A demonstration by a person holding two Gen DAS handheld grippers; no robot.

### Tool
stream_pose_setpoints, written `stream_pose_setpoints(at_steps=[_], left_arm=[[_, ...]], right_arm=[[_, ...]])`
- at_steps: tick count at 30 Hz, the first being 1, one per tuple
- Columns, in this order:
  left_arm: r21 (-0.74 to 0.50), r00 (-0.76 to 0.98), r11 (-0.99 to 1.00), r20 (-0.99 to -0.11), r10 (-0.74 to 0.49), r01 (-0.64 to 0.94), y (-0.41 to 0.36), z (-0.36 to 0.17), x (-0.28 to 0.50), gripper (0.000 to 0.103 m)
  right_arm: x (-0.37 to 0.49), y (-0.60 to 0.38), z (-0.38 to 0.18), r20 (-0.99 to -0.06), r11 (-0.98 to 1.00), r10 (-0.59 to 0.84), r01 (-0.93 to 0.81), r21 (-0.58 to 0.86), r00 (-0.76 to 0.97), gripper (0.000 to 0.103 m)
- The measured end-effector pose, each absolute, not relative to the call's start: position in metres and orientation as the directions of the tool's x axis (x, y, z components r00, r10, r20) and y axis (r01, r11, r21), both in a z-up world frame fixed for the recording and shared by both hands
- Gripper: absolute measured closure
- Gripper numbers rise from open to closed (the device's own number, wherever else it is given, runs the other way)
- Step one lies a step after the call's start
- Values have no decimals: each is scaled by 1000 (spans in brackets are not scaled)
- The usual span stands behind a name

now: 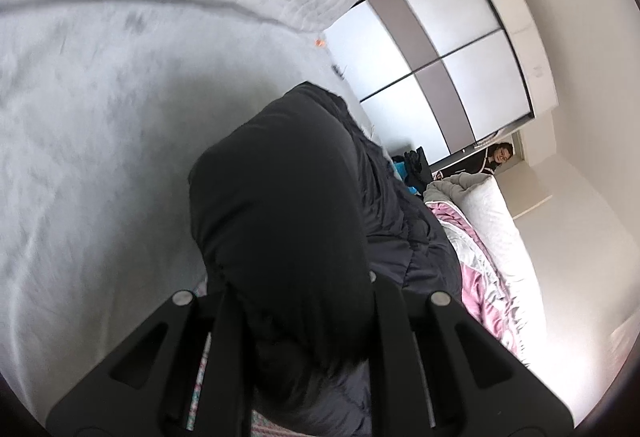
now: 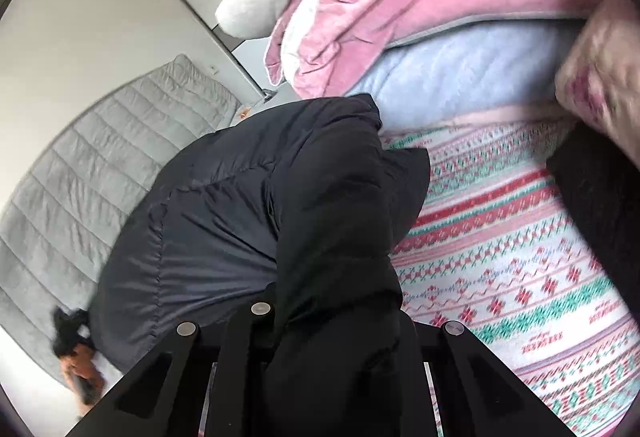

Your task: Fold large clothes

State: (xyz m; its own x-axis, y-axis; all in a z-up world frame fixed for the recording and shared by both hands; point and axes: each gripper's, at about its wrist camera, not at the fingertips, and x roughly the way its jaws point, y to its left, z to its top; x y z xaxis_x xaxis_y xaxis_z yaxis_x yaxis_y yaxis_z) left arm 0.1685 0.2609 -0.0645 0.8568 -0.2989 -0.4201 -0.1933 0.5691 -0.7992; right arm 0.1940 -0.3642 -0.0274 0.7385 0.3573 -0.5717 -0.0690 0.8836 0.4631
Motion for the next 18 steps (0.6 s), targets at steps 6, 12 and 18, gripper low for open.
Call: stream_pose_setpoints(at_steps=[6,12,18], left_arm=[[-766,892,622,-384,-237,-165,270,-39,157,91],[-762,920,615,-362,-149,-200,314,-35,122,91],[-736,923,624,-380,-56,-264,333,-32,70,91]], right_arm=[[220,-306,-55,-636,941,299,-110,320,711,90],[252,-257,-60,-588,915,373,-179,363,718,90],[305,-182,-64,-611,922,386,-260,288,691,90]])
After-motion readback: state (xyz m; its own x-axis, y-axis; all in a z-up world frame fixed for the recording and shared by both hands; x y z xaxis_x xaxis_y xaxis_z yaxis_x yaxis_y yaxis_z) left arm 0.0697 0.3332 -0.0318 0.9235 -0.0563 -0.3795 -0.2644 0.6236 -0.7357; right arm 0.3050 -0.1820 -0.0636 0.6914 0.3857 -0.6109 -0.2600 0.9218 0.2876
